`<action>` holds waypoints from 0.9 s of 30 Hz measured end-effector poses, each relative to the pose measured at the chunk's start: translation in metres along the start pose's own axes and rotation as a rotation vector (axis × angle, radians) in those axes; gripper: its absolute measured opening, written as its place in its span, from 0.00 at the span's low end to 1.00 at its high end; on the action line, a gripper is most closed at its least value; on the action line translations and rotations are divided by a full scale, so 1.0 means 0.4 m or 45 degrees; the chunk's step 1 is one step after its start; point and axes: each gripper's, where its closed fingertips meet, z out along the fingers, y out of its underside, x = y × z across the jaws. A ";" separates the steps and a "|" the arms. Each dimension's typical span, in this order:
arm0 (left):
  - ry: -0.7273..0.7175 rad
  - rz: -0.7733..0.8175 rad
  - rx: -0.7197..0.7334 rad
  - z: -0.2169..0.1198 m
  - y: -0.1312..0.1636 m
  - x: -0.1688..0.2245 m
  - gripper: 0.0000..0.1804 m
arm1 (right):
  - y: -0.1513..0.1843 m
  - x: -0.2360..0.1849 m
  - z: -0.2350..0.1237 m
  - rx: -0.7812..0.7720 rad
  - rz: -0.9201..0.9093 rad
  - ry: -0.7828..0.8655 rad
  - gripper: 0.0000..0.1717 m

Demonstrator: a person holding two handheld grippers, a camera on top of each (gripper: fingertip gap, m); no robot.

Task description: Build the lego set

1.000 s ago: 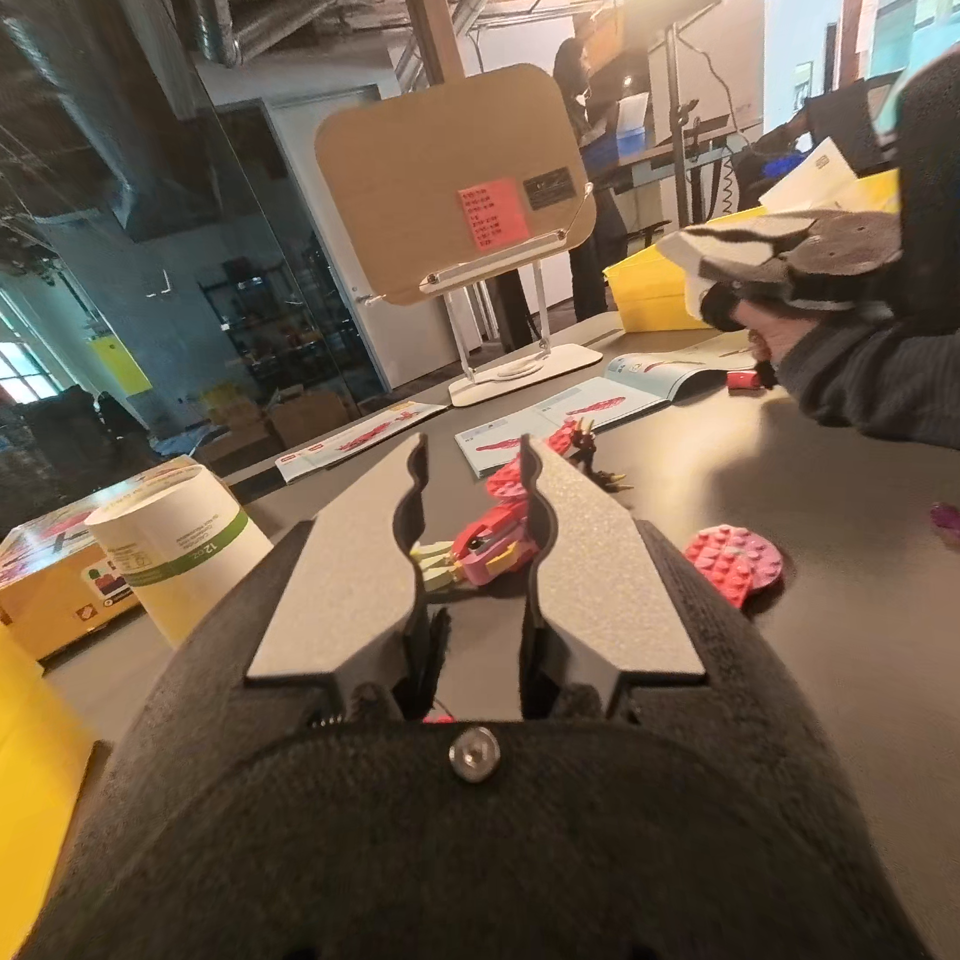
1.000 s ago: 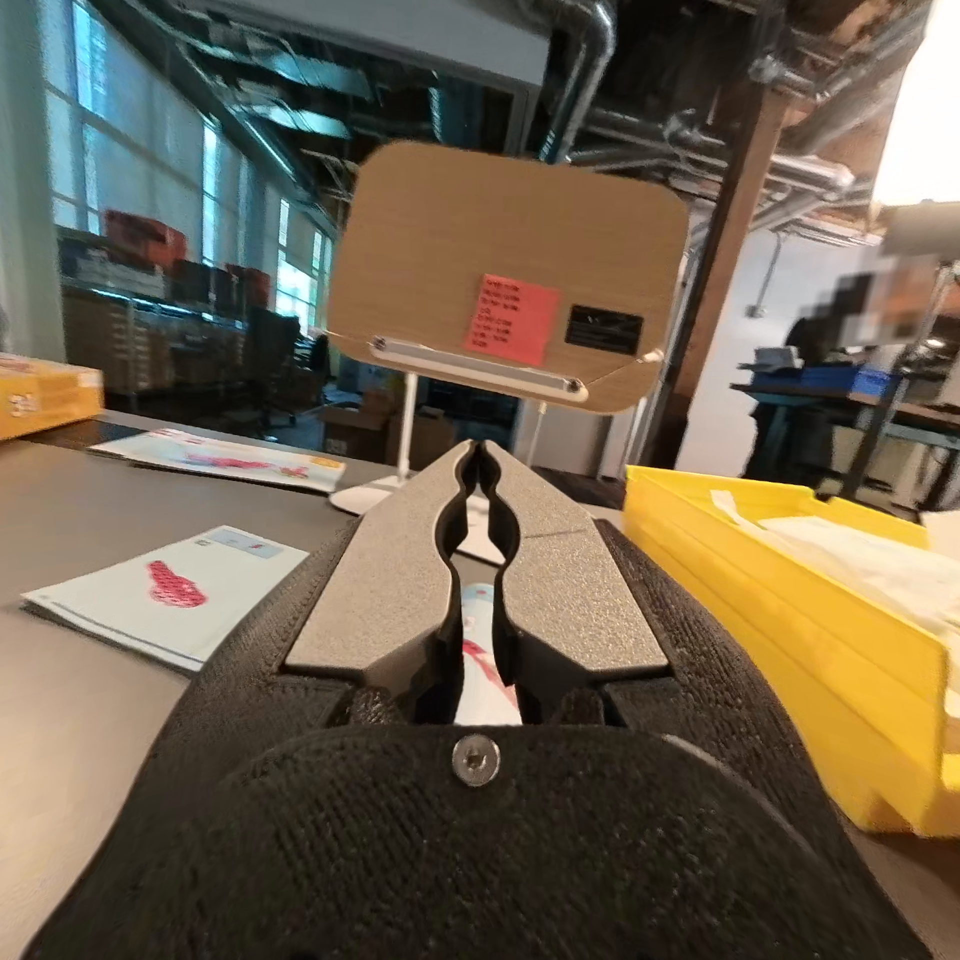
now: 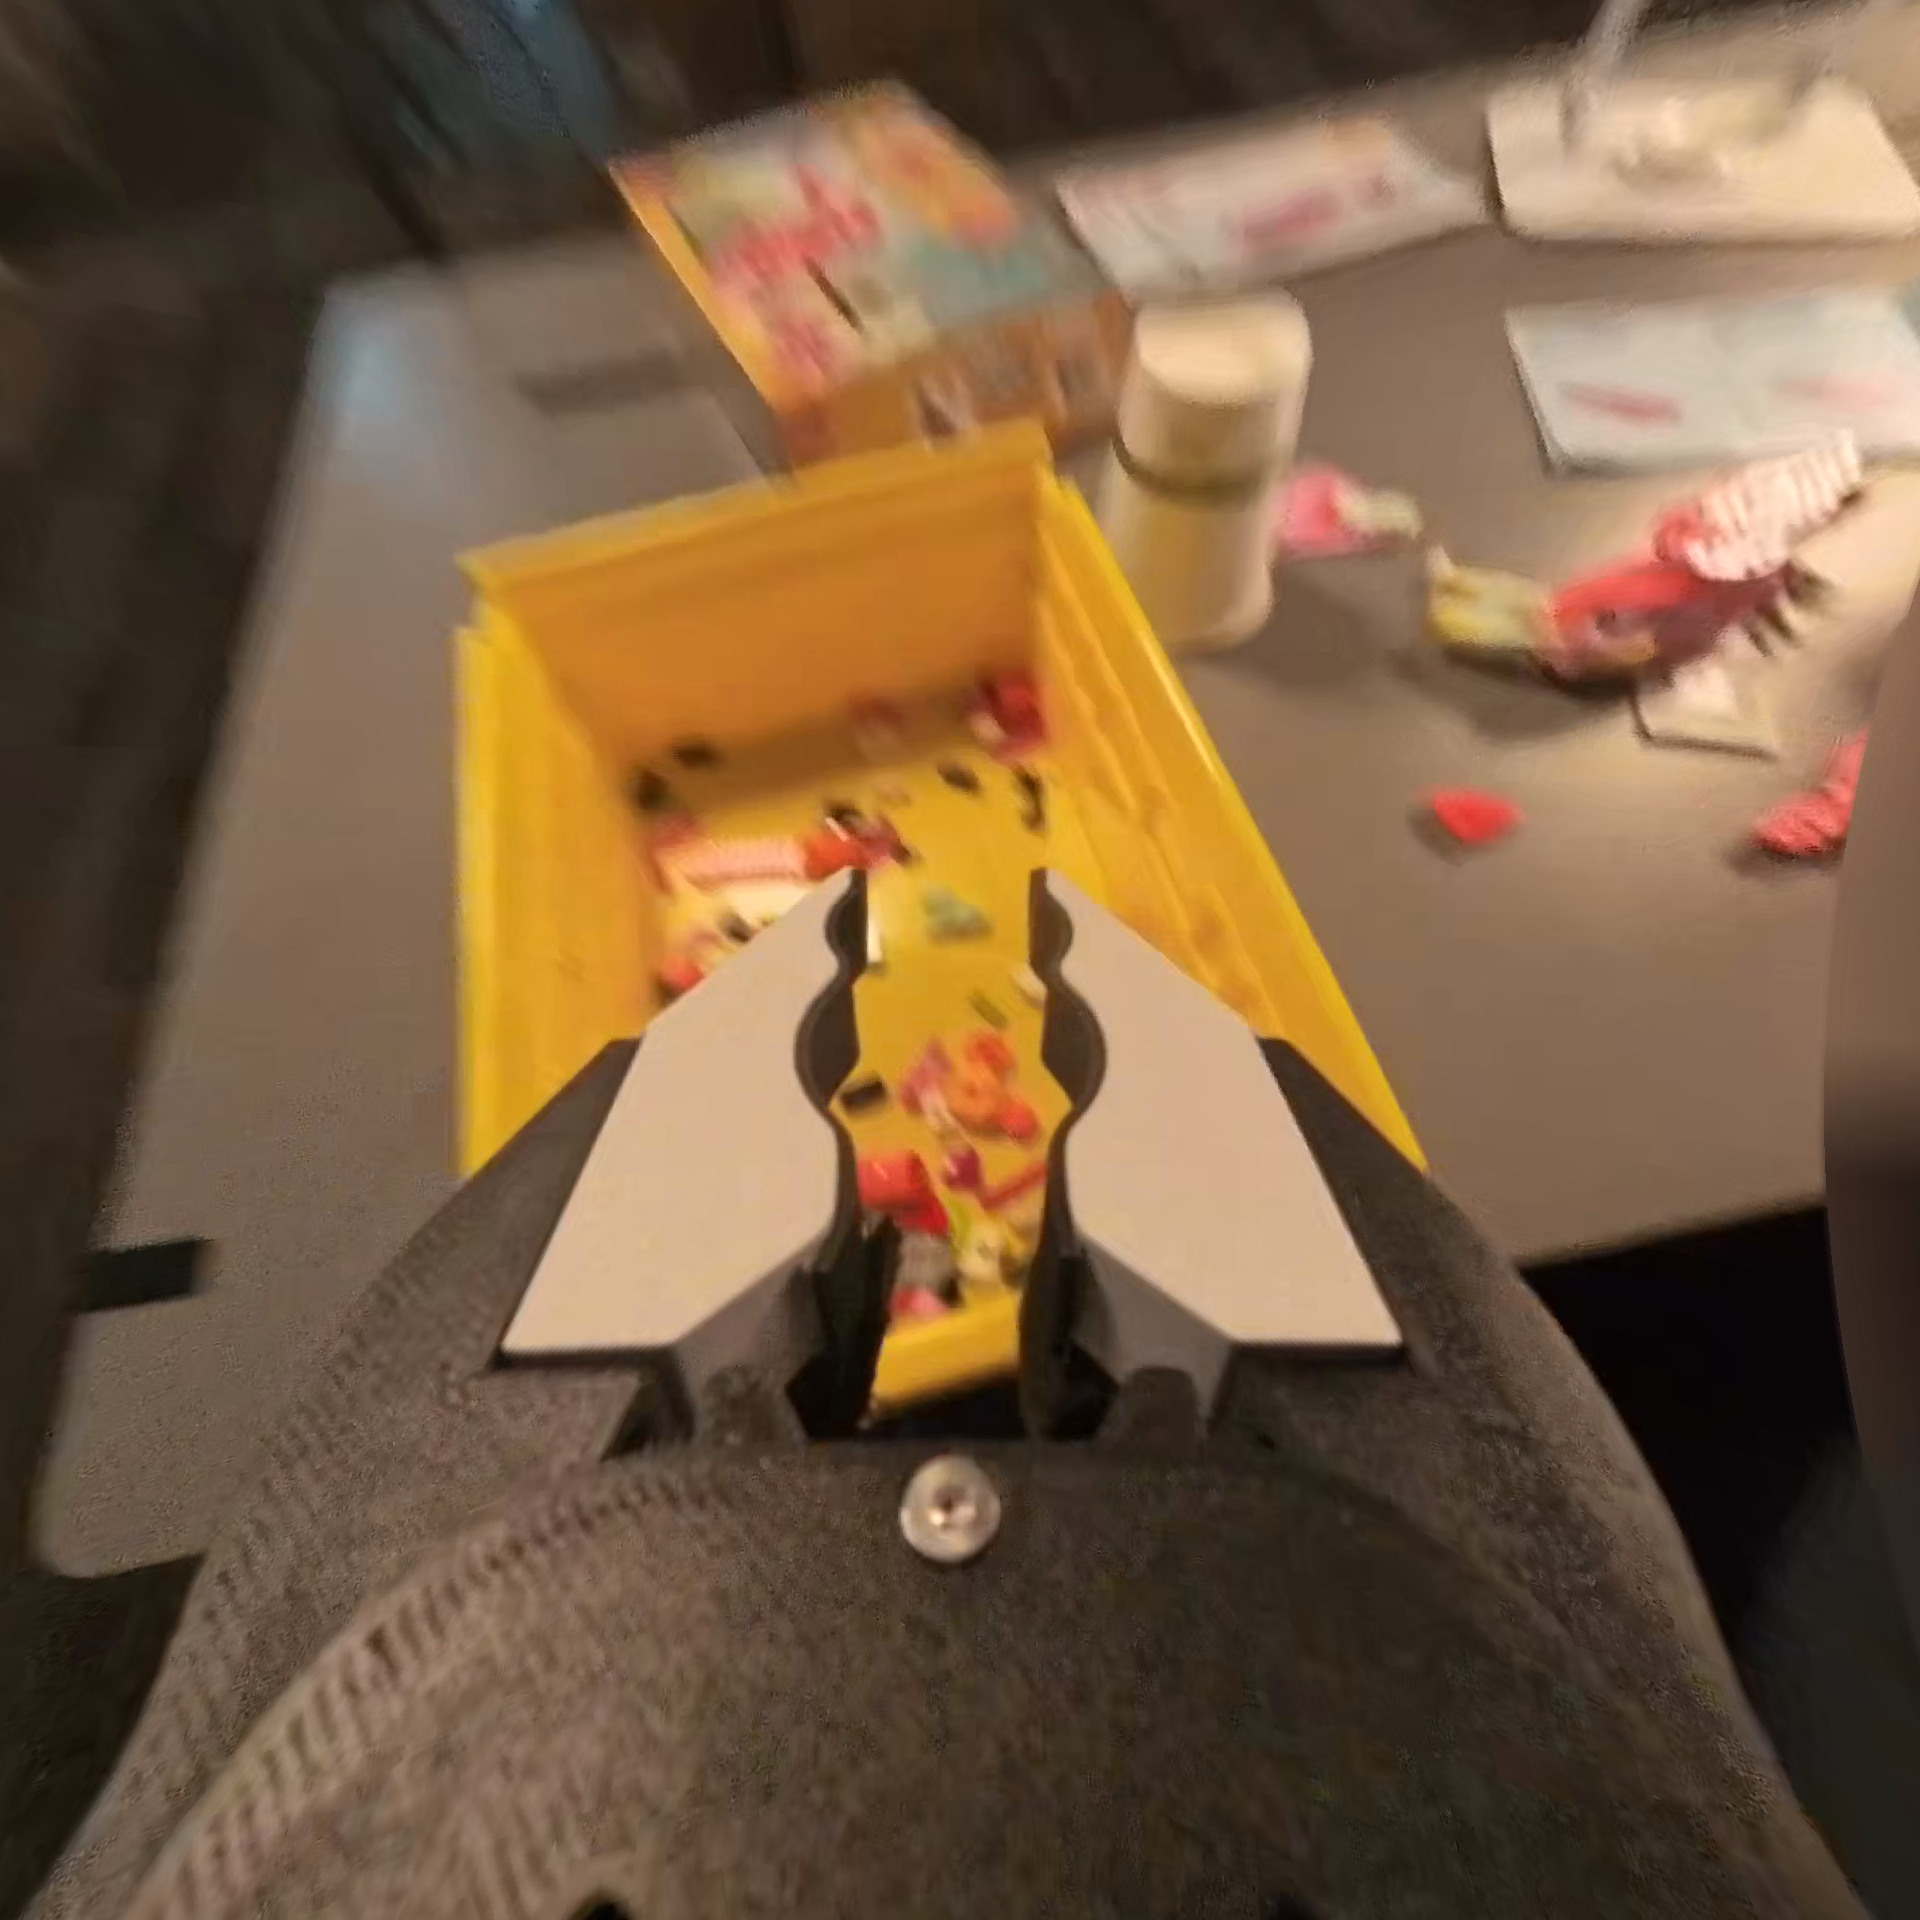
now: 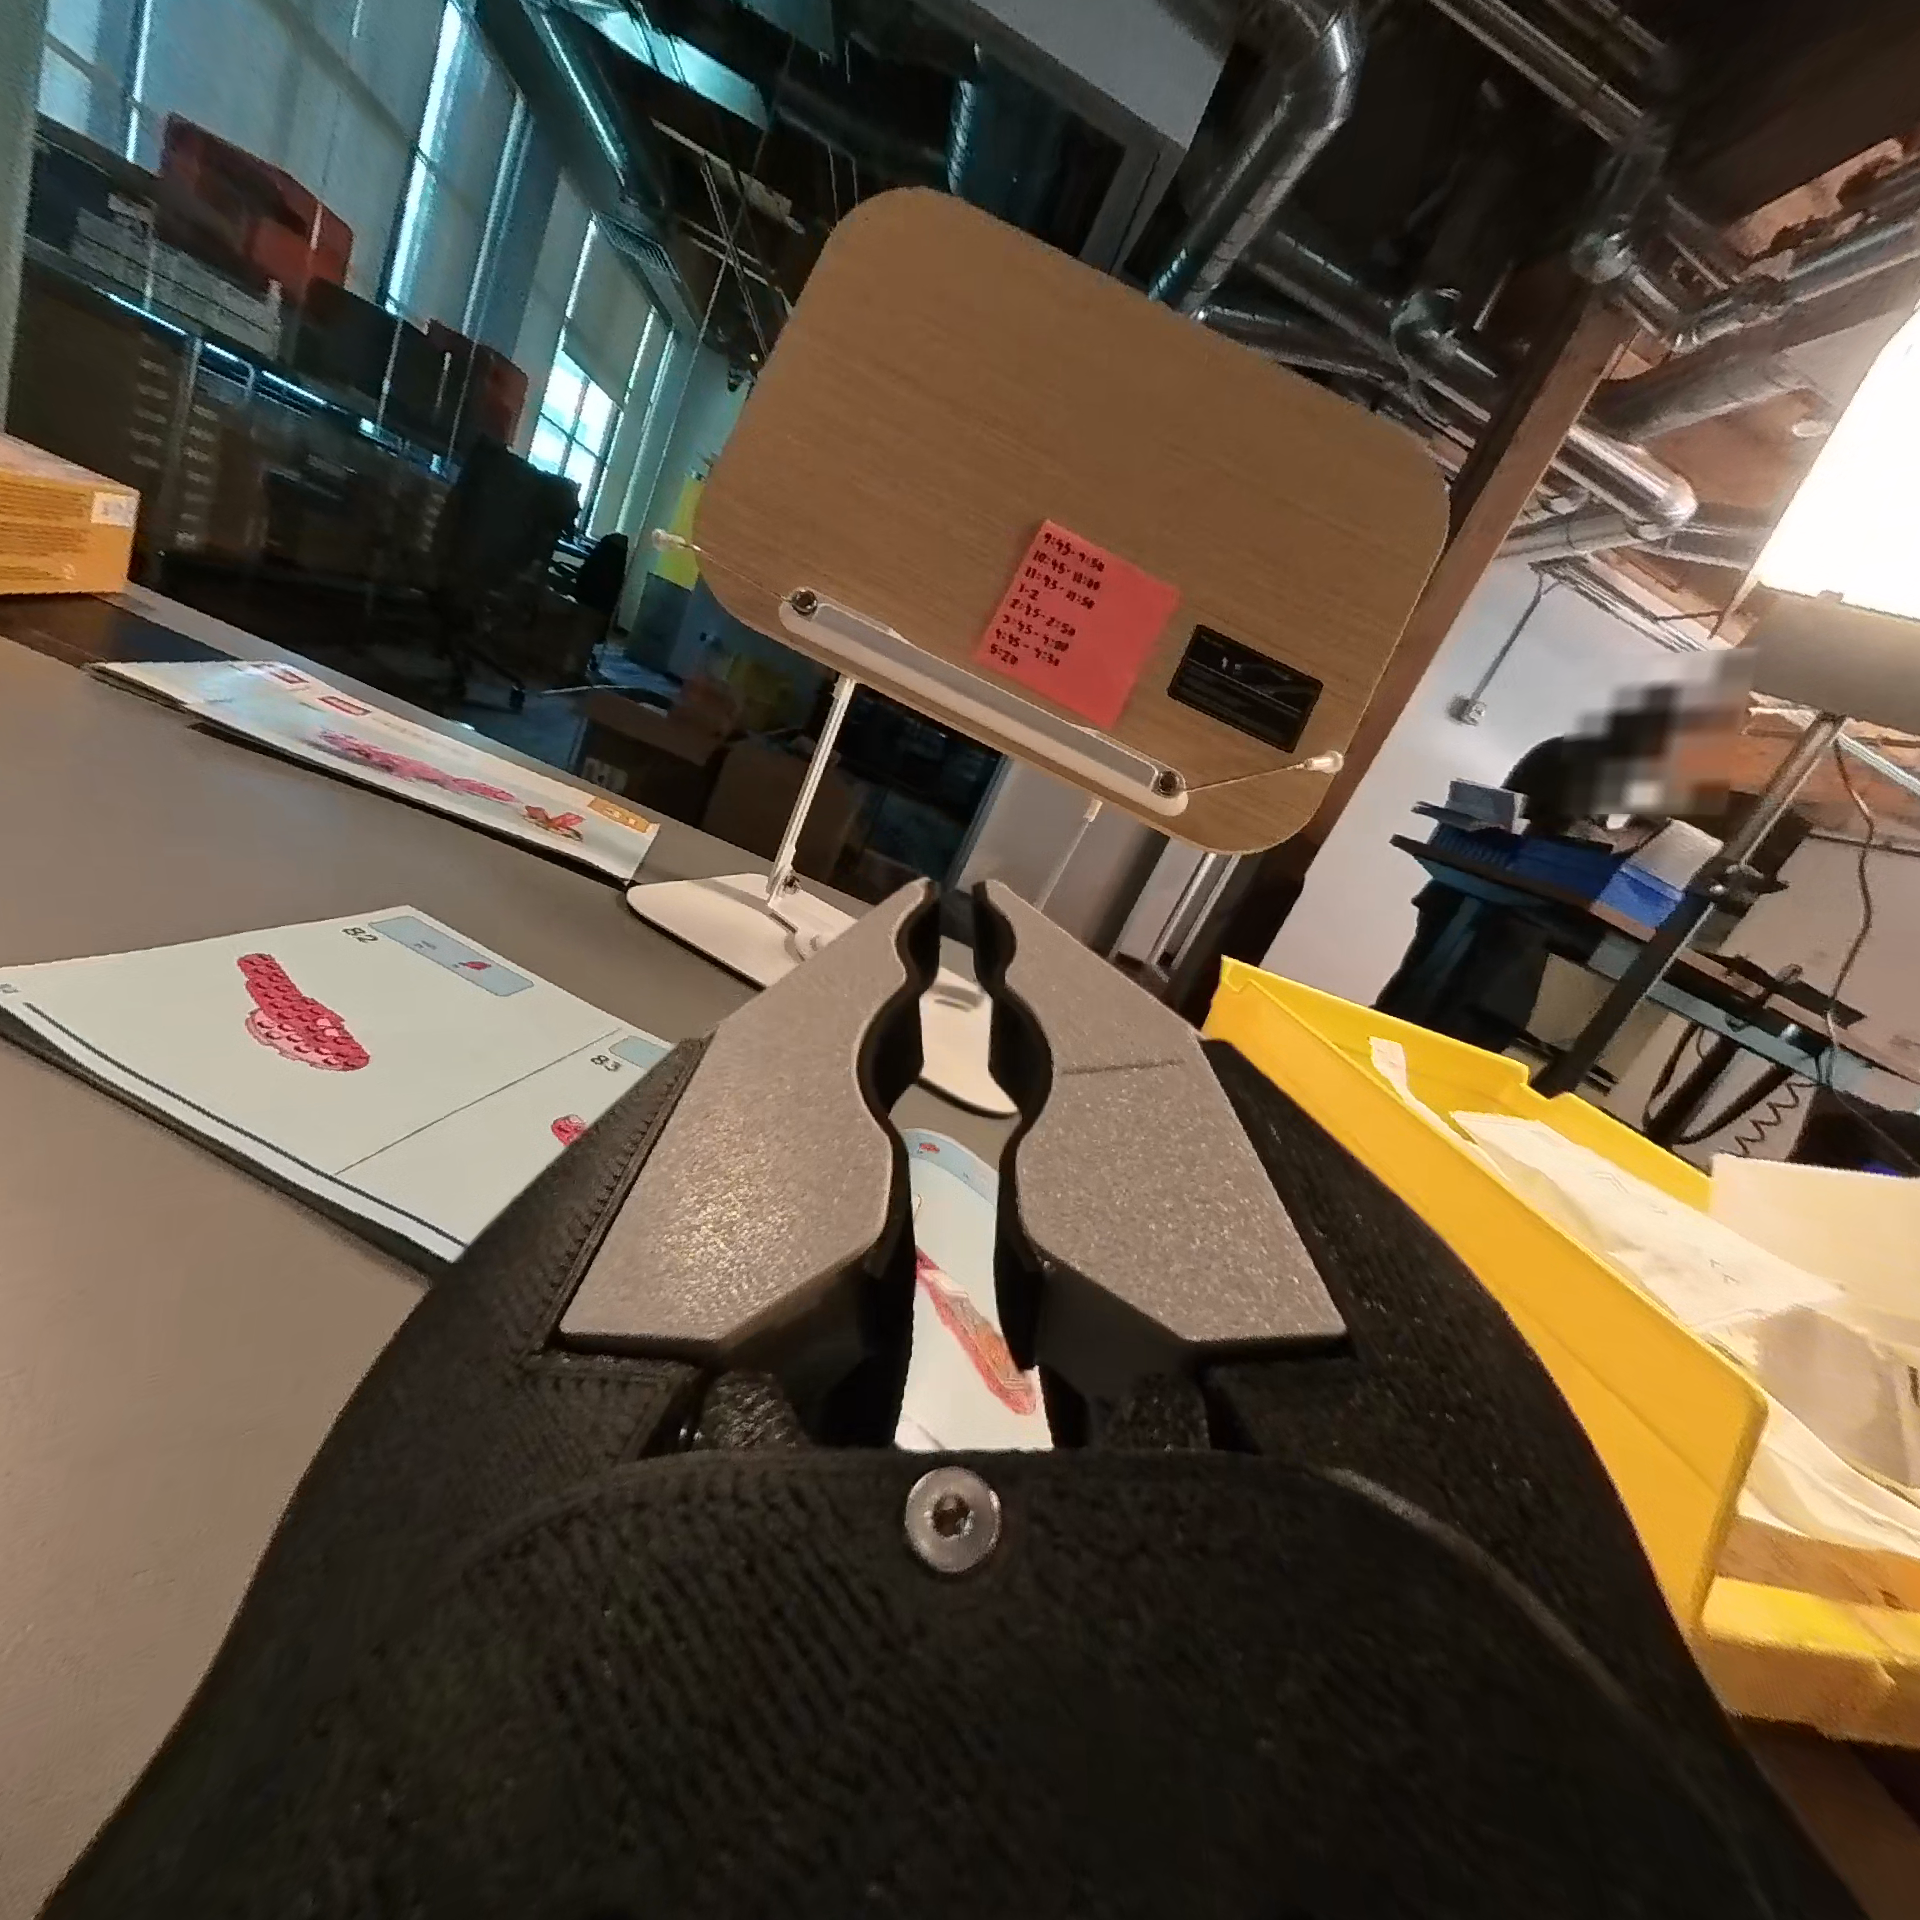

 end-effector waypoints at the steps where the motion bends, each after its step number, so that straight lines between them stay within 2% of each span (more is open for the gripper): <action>1: 0.081 -0.040 -0.176 0.031 0.046 0.010 0.17 | 0.003 -0.003 0.001 -0.012 0.012 -0.006 0.01; 3: 0.169 -0.024 -0.492 0.071 0.139 0.017 0.16 | 0.006 -0.007 0.002 -0.023 0.018 -0.014 0.01; 6: 0.255 0.034 -0.777 0.098 0.224 0.020 0.08 | 0.010 -0.009 0.006 -0.035 0.000 -0.011 0.01; 9: 0.301 0.087 -1.010 0.103 0.275 0.021 0.09 | 0.013 -0.010 0.010 -0.041 -0.020 -0.008 0.01; 13: 0.492 0.179 -1.267 0.092 0.329 0.058 0.01 | 0.019 -0.013 0.015 -0.050 -0.041 -0.013 0.01; 14: 0.524 0.205 -1.320 0.089 0.341 0.063 0.01 | 0.019 -0.014 0.015 -0.051 -0.043 -0.014 0.01; 18: 0.577 0.242 -1.457 0.092 0.372 0.081 0.11 | 0.023 -0.018 0.017 -0.059 -0.048 -0.025 0.01; 23: 0.656 0.417 -1.601 0.073 0.387 0.091 0.01 | 0.022 -0.018 0.016 -0.054 -0.036 -0.030 0.01; 27: 0.670 0.532 -1.679 0.069 0.400 0.094 0.01 | 0.020 -0.019 0.016 -0.042 -0.005 -0.044 0.00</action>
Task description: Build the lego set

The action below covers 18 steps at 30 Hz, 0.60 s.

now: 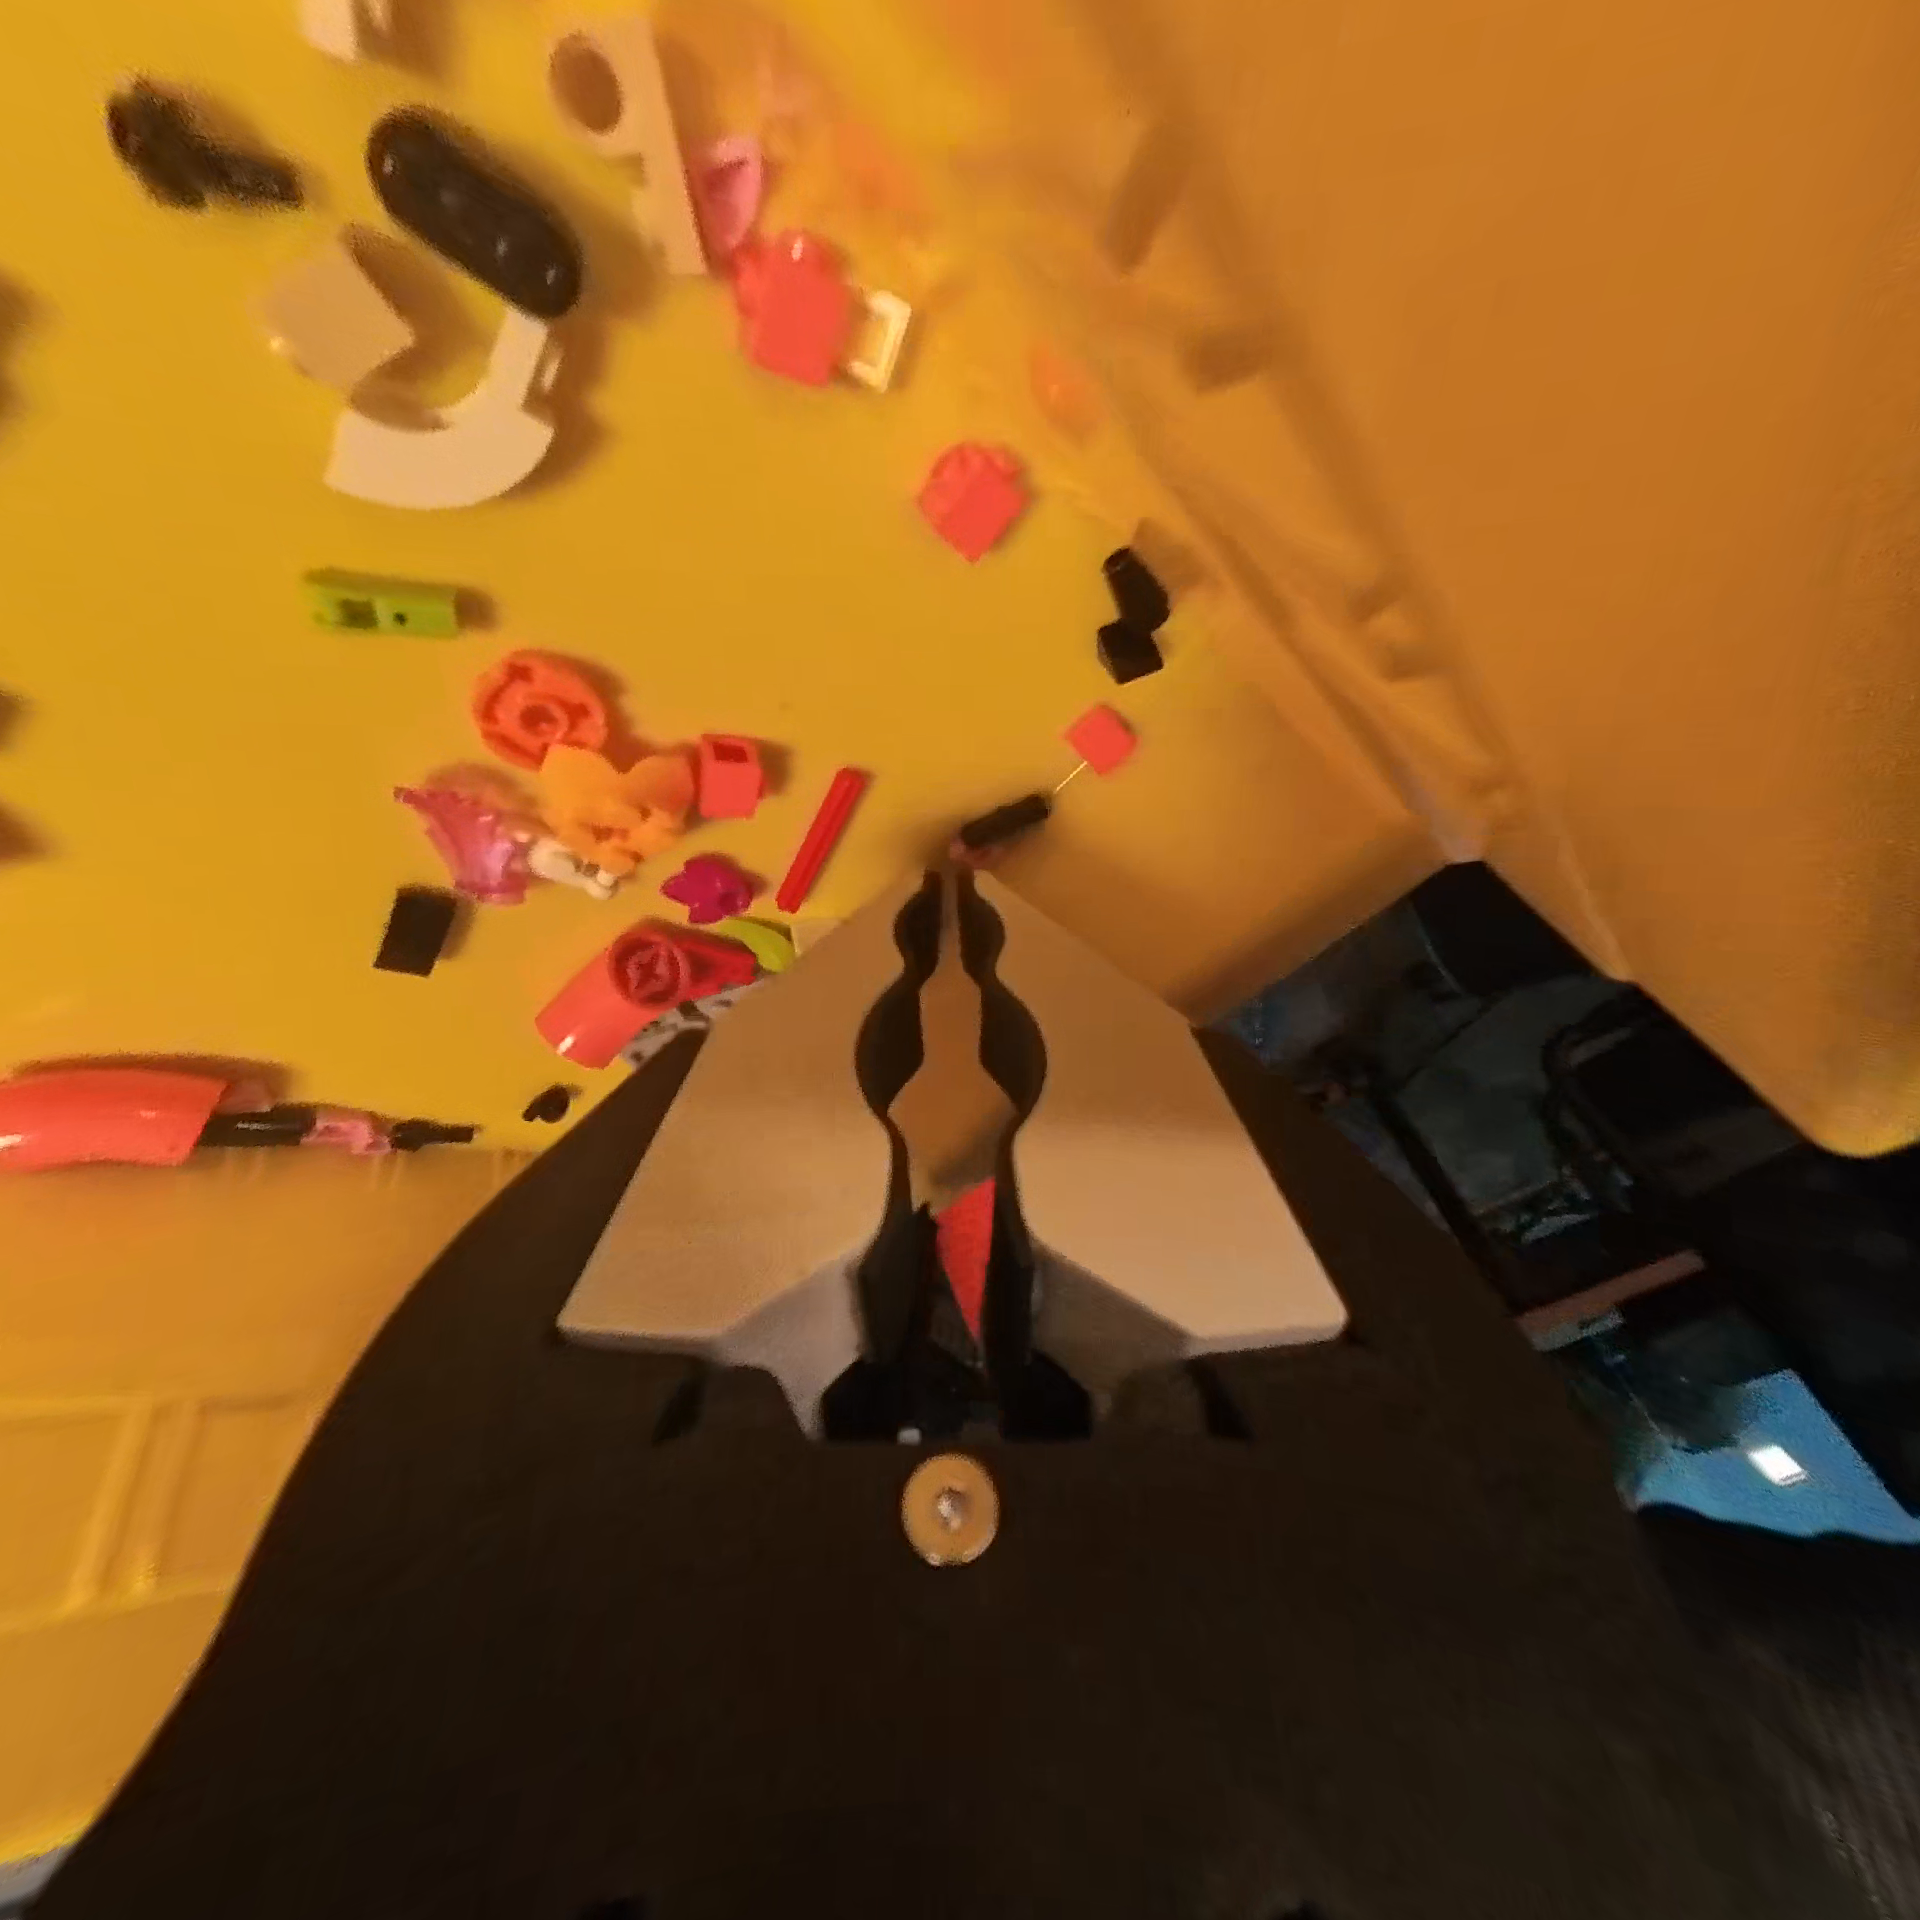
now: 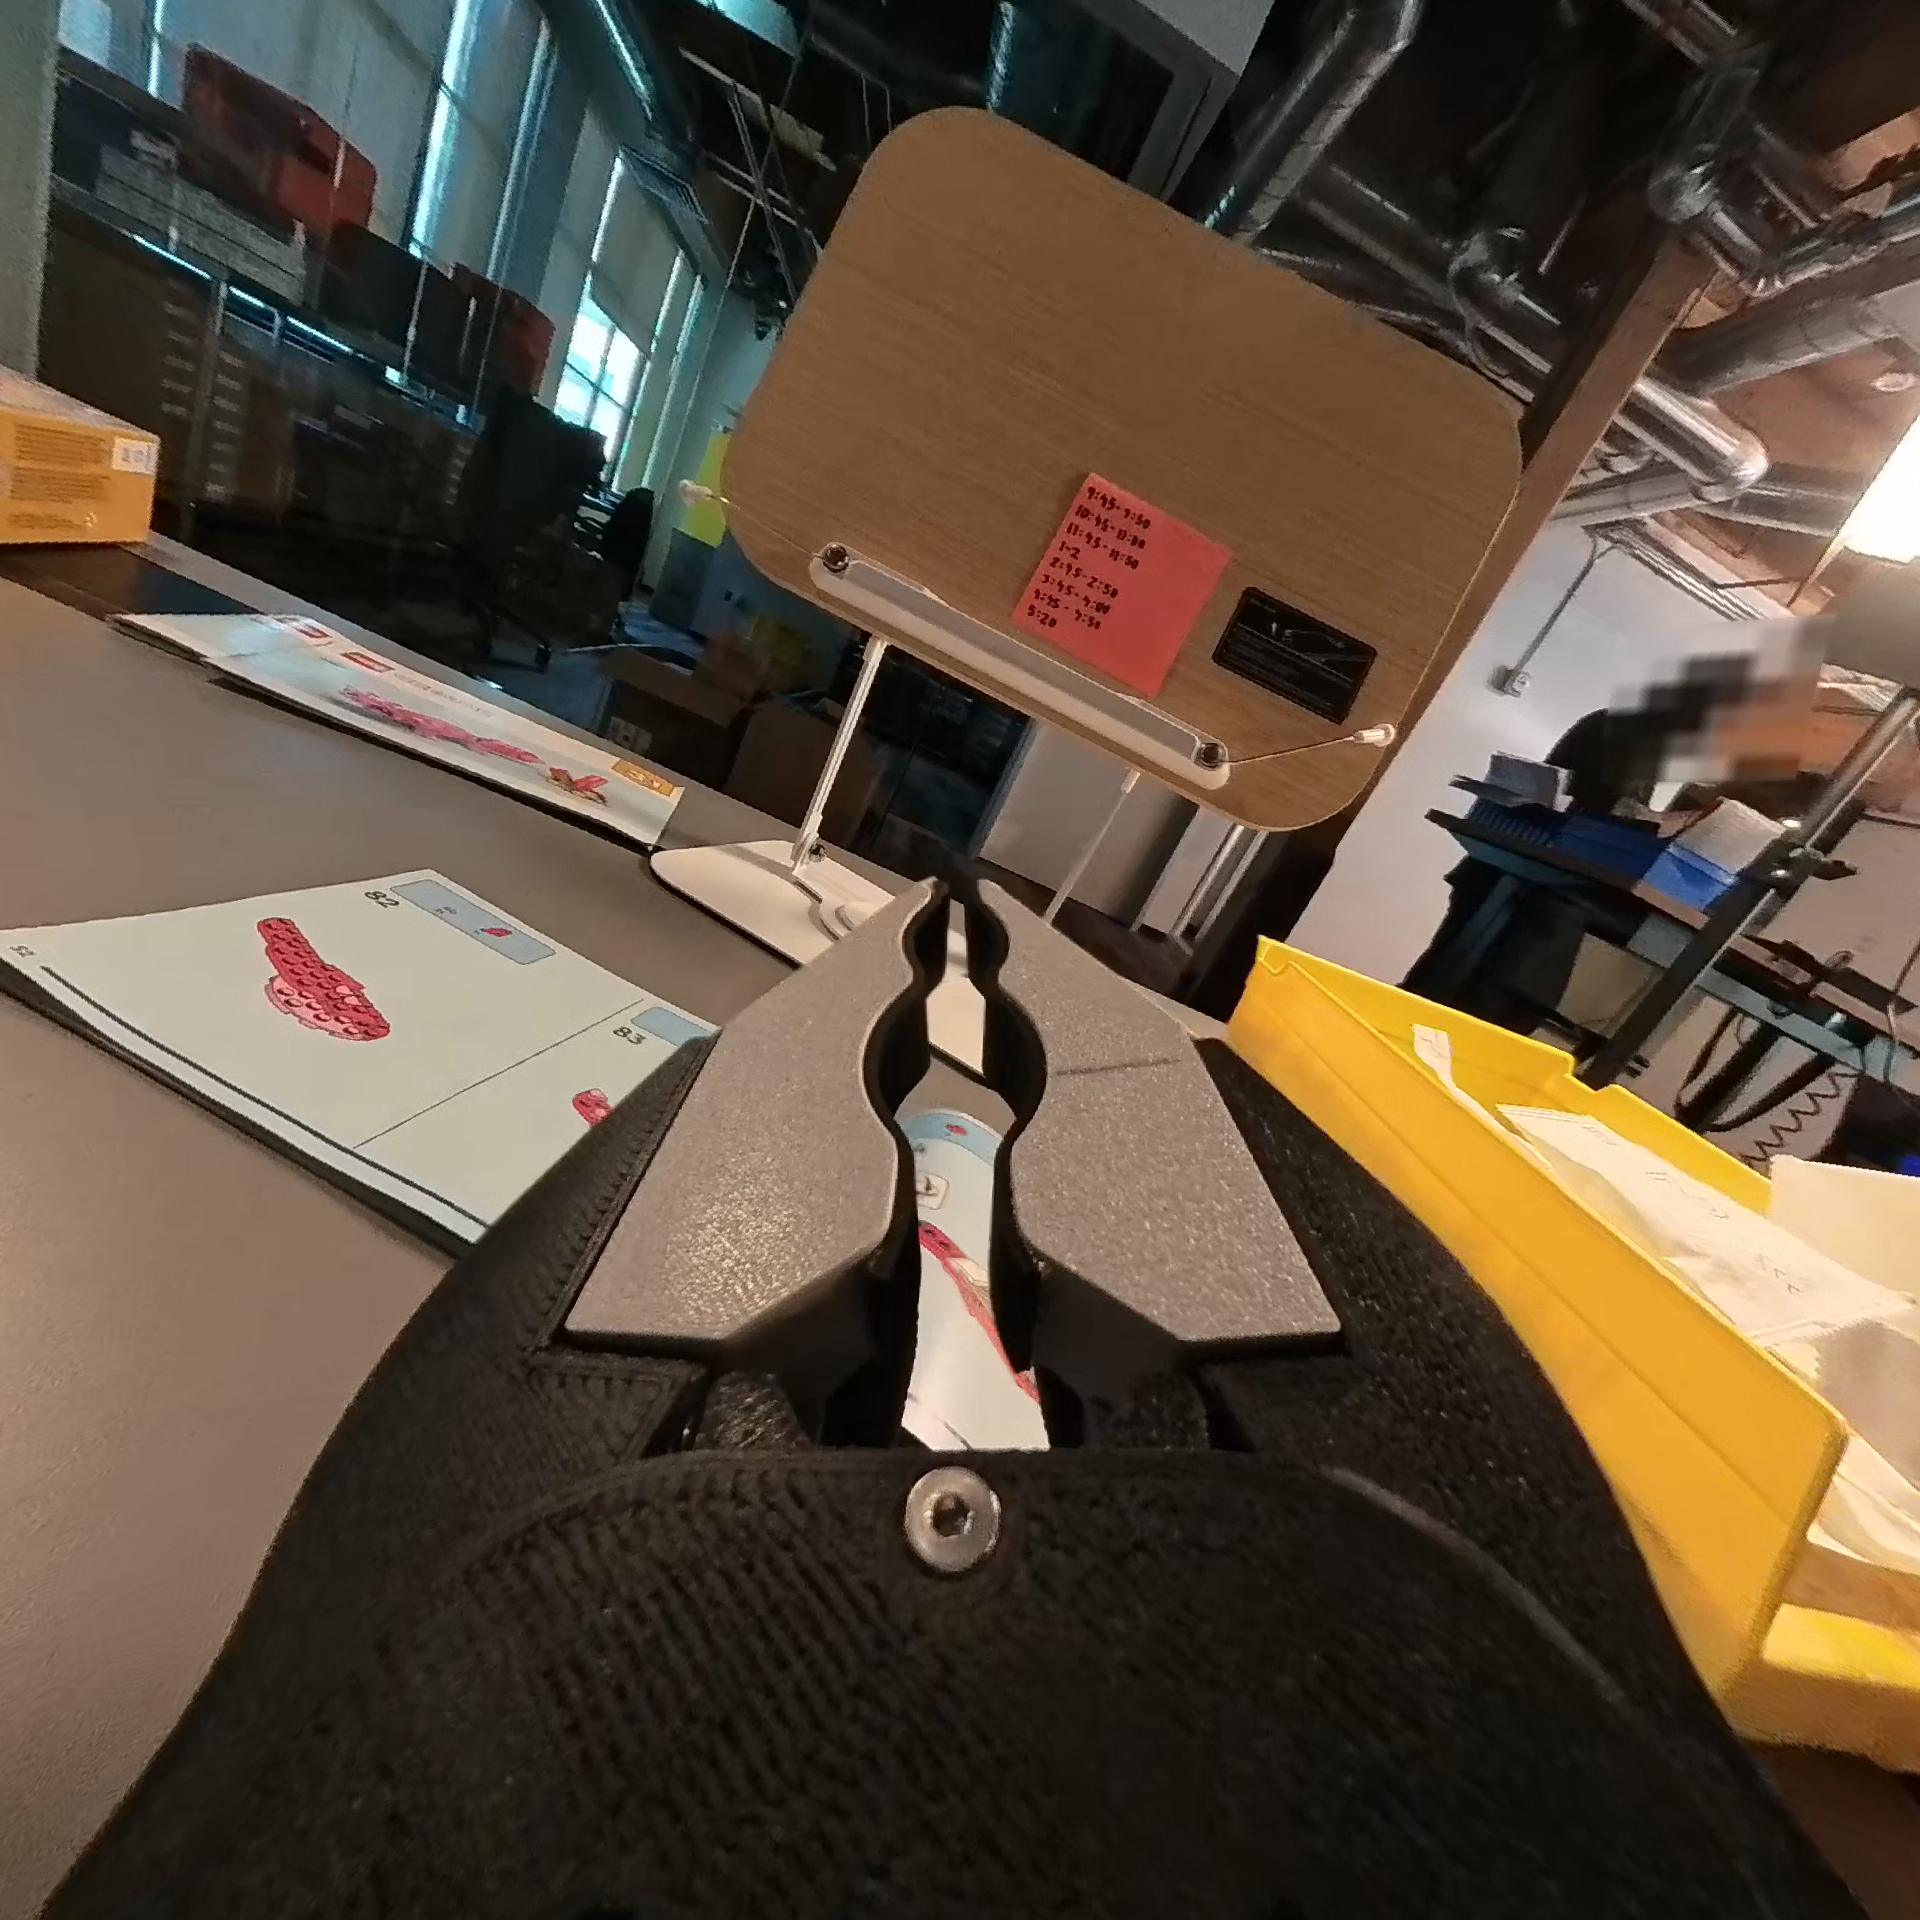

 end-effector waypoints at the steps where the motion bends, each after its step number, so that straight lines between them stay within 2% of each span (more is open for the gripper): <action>1: 0.006 0.010 0.002 -0.002 -0.005 0.004 0.01 | 0.000 0.000 0.000 0.002 0.009 -0.004 0.00; 10: -0.067 0.091 0.041 0.004 -0.016 0.000 0.00 | 0.000 0.000 0.000 0.006 0.034 -0.014 0.00; 15: -0.135 0.172 0.083 -0.018 -0.025 -0.011 0.20 | -0.001 0.000 -0.001 0.010 0.037 -0.017 0.00; 18: -0.208 0.167 0.159 -0.041 -0.047 -0.035 0.42 | -0.001 0.001 0.000 0.010 0.040 -0.017 0.00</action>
